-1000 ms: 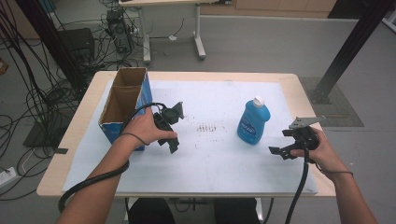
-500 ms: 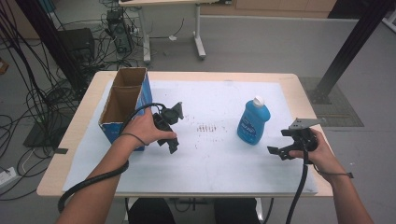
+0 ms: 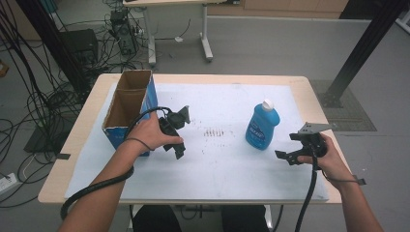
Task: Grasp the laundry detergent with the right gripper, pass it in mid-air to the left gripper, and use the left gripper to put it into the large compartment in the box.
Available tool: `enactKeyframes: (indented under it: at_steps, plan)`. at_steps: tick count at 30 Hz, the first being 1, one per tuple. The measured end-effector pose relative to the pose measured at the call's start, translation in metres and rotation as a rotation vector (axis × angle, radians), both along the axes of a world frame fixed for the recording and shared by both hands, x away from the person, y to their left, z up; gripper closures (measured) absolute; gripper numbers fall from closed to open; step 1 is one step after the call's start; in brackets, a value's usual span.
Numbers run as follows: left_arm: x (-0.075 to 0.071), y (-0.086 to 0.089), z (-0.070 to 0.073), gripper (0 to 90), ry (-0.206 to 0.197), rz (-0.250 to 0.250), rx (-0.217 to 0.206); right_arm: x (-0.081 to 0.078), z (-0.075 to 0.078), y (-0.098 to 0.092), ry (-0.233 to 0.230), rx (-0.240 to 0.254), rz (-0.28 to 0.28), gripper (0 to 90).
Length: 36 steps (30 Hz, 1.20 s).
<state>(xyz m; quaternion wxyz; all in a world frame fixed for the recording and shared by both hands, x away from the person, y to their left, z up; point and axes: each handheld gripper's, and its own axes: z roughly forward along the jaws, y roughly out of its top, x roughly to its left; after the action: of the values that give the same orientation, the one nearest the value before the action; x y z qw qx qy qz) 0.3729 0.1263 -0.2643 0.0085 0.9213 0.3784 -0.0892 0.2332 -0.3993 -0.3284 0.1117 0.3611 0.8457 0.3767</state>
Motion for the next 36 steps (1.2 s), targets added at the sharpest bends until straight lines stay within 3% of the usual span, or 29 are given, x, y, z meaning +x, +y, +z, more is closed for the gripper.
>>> enactKeyframes:
  at_steps: [36]
  plan:
    - [-0.001,0.001,-0.003,7.1,-0.009,0.020,-0.006,-0.008,-0.022,0.008,-0.079,0.077,-0.028,3.9]
